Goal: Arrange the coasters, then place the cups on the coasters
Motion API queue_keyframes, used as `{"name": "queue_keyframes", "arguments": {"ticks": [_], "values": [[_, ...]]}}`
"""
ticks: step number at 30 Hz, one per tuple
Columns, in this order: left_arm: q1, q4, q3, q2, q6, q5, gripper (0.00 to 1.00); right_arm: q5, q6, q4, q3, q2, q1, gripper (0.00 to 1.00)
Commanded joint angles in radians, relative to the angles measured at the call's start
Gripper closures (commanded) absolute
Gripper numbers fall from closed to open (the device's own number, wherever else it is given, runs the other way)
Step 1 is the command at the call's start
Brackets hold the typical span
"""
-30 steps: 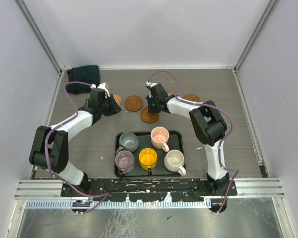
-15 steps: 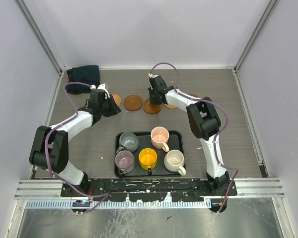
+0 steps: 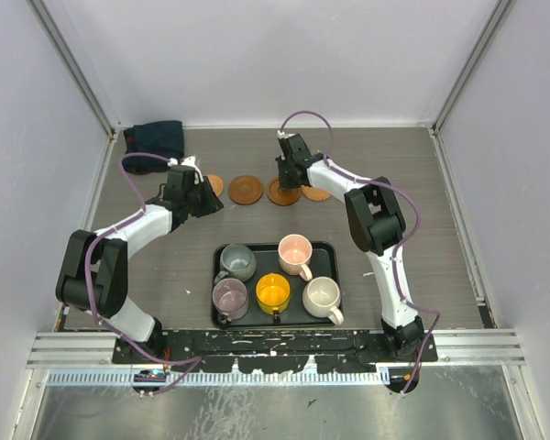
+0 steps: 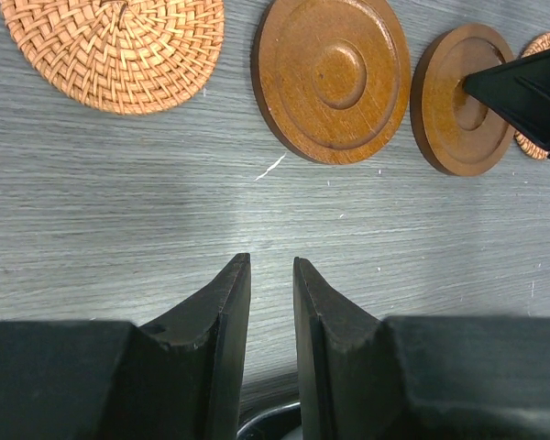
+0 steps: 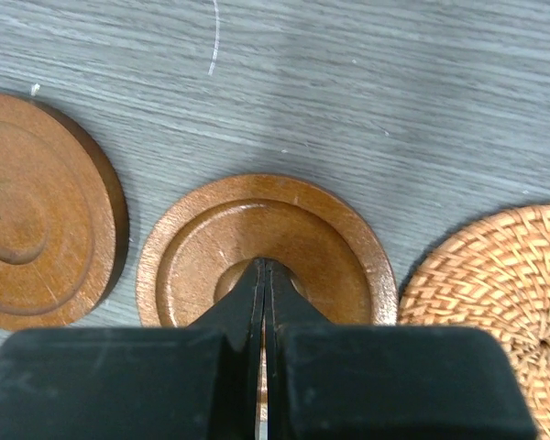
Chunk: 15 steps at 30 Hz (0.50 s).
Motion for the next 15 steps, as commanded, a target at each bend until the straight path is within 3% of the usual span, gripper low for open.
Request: {"name": "queue_keyframes", "arguments": {"ticks": [1, 15], "values": [[0.006, 0.037, 0.005, 0.000, 0.001, -0.012, 0.73, -0.033, -0.020, 0.004, 0.052, 0.018, 0.003, 0.99], [0.005, 0.040, 0.012, 0.016, 0.001, -0.015, 0.73, -0.059, -0.017, -0.007, 0.095, 0.060, 0.004, 0.99]]}}
